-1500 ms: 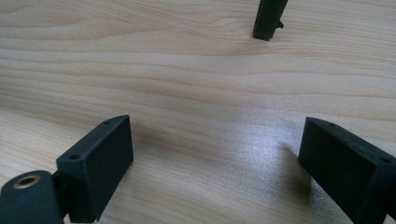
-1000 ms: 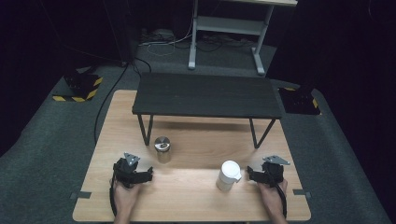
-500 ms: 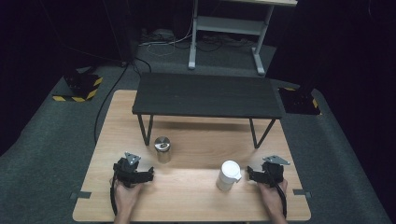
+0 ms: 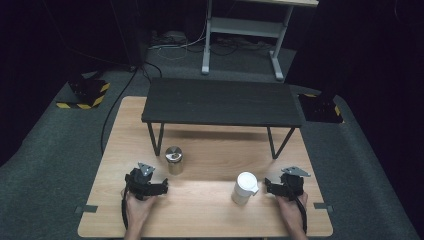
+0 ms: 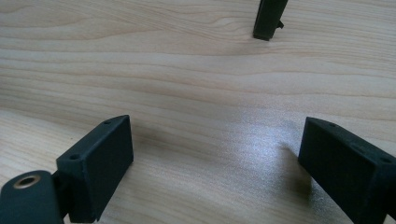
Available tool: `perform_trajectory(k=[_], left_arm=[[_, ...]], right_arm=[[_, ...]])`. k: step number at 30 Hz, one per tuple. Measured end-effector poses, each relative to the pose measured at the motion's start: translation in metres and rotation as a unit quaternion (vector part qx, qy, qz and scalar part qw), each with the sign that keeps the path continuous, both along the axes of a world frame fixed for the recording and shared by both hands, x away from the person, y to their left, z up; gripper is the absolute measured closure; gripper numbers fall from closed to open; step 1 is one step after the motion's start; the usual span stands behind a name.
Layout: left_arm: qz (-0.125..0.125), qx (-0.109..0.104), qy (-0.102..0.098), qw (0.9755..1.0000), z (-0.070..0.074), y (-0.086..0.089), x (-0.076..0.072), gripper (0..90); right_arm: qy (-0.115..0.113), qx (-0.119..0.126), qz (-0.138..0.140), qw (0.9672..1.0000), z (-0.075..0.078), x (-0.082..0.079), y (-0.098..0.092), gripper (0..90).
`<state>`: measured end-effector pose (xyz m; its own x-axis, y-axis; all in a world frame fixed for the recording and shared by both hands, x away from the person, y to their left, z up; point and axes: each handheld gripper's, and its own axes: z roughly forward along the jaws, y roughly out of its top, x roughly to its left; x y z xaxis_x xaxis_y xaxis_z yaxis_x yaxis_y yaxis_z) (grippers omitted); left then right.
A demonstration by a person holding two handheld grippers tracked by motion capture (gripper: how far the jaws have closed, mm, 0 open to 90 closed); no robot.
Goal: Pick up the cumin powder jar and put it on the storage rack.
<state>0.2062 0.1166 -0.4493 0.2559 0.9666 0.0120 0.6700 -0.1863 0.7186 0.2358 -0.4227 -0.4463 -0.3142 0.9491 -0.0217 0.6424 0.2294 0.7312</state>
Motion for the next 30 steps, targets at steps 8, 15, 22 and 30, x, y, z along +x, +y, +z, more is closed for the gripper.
perform_trajectory(k=[8, 15, 22, 30], left_arm=[[-0.026, -0.017, -0.012, 0.9994, 0.006, -0.002, 0.006, 1.2], [-0.045, -0.021, -0.018, 0.9986, 0.011, -0.006, 0.013, 1.2], [-0.057, -0.016, -0.019, 0.9981, 0.018, -0.013, 0.022, 1.4], [-0.071, -0.015, -0.01, 0.9973, 0.022, -0.019, 0.036, 3.9]], right_arm=[[-0.001, -0.001, 0.001, 1.0, 0.0, 0.0, 0.0, 9.5], [0.0, -0.001, 0.001, 1.0, 0.0, 0.0, 0.0, 9.5], [0.0, 0.0, 0.0, 1.0, 0.0, 0.0, 0.0, 9.5], [0.0, 0.0, 0.0, 1.0, 0.0, 0.0, 0.0, 9.5]])
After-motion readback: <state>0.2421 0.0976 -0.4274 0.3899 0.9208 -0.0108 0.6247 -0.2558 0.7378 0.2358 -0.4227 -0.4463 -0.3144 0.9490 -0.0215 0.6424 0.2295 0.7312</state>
